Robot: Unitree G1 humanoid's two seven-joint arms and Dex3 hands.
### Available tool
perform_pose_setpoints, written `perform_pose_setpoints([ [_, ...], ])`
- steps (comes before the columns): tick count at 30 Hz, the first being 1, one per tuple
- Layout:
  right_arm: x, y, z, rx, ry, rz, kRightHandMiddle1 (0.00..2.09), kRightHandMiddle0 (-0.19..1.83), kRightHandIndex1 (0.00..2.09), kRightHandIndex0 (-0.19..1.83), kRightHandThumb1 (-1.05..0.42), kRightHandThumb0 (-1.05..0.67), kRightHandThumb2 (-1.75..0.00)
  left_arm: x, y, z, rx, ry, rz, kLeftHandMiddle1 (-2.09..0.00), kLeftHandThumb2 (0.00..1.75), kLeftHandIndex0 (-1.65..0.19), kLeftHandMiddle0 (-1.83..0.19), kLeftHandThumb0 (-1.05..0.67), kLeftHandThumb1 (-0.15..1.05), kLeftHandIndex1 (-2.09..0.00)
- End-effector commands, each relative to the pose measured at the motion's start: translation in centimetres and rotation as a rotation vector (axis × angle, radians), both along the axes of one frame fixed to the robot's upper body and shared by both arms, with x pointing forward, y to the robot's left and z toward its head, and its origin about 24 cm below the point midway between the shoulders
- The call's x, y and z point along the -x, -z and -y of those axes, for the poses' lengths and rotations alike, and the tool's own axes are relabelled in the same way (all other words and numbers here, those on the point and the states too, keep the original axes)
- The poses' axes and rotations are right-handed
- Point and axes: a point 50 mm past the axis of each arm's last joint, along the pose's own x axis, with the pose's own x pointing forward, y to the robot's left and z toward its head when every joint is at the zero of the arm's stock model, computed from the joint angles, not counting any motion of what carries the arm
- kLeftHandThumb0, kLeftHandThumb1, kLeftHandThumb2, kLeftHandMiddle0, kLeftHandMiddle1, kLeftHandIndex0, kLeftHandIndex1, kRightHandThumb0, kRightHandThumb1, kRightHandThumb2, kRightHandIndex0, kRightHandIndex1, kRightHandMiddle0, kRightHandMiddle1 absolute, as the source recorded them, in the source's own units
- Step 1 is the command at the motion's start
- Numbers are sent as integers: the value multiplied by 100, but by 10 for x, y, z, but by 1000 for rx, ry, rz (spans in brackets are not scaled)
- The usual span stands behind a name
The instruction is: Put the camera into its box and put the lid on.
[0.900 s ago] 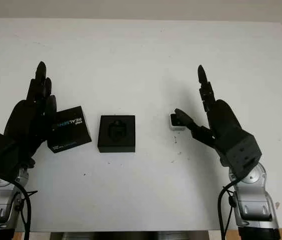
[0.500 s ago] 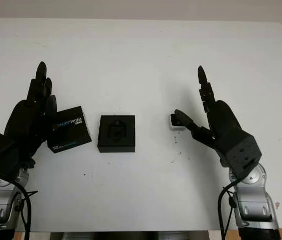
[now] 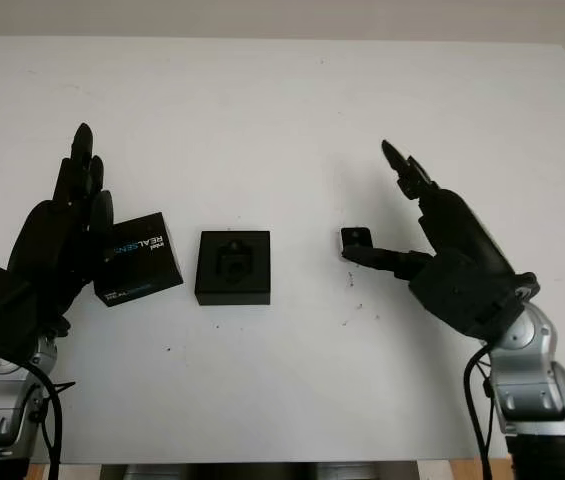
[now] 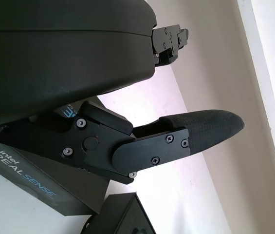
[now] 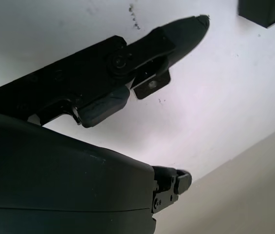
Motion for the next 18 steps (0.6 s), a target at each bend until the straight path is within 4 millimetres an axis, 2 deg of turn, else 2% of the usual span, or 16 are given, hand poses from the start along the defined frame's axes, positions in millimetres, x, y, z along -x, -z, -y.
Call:
perform_pose_setpoints([
  [1, -1, -1, 4, 49, -6, -6, 13, 23, 10, 5, -80, -81, -4, 0, -2, -2, 2, -7, 18, -6, 71, 18, 17, -84, 105, -3],
  [8, -5, 3, 14, 90, -11, -56, 13, 34, 7, 5, -78, -73, -5, -3, -3, -1, 5, -1, 26, -6, 71, 18, 16, -83, 105, -4],
  [18, -12, 24, 25, 72, 23, -126, 13, 46, 6, 4, -79, -51, -6, -4, -2, -2, 6, 2, 28, -5, 70, 19, 17, -82, 105, -4],
])
